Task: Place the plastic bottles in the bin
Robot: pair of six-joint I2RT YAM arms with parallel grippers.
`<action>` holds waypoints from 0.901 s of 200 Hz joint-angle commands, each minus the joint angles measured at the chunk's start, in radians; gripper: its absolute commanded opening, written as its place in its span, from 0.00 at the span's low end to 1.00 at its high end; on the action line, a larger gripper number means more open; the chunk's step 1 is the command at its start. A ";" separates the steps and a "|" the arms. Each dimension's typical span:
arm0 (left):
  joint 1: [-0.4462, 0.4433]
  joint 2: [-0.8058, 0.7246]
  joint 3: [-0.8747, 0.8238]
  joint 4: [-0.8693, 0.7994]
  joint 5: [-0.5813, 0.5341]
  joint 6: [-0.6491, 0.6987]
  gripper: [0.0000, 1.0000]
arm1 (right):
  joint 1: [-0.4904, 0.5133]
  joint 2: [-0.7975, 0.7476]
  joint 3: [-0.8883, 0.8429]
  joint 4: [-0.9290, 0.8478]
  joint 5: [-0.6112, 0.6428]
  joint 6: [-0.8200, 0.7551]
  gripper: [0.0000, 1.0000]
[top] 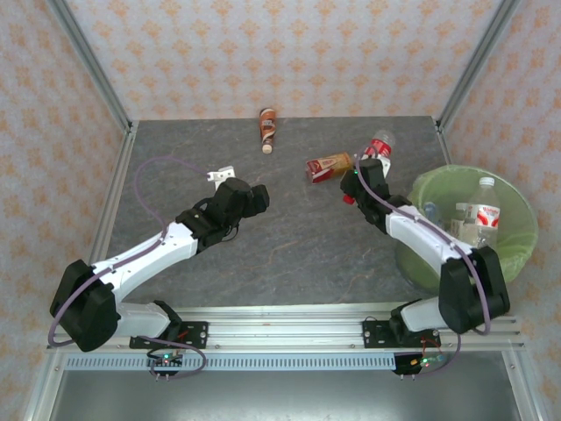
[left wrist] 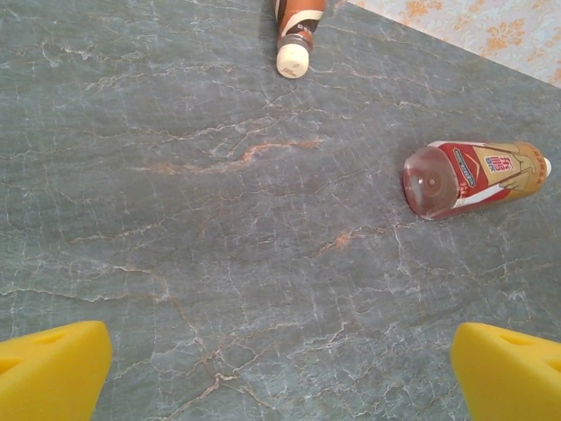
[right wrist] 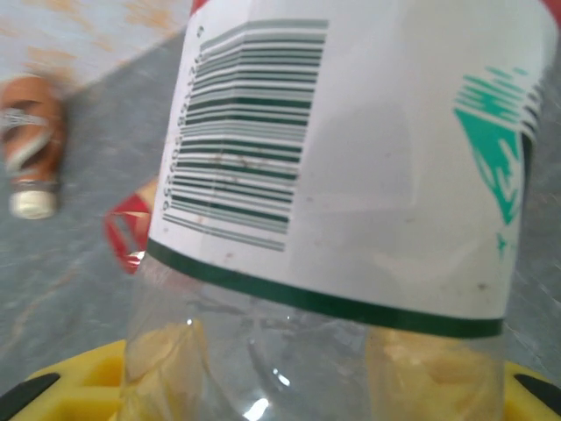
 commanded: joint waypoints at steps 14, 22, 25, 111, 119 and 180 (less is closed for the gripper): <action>0.005 -0.014 -0.009 0.019 0.004 -0.025 1.00 | 0.012 -0.140 -0.041 0.124 -0.163 -0.114 0.00; 0.005 -0.011 -0.006 0.020 0.006 -0.025 1.00 | 0.014 -0.164 -0.041 0.126 -0.183 -0.137 0.00; 0.005 -0.010 -0.005 0.021 0.007 -0.026 1.00 | 0.014 -0.165 -0.040 0.126 -0.188 -0.144 0.00; 0.006 0.009 0.010 0.033 0.034 -0.025 1.00 | 0.016 -0.364 0.032 0.044 -0.315 -0.257 0.00; 0.006 0.011 0.012 0.035 0.034 -0.024 1.00 | 0.016 -0.376 0.047 0.028 -0.330 -0.262 0.00; 0.006 0.057 0.046 0.046 0.062 -0.023 1.00 | 0.015 -0.448 0.296 -0.323 -0.079 -0.372 0.00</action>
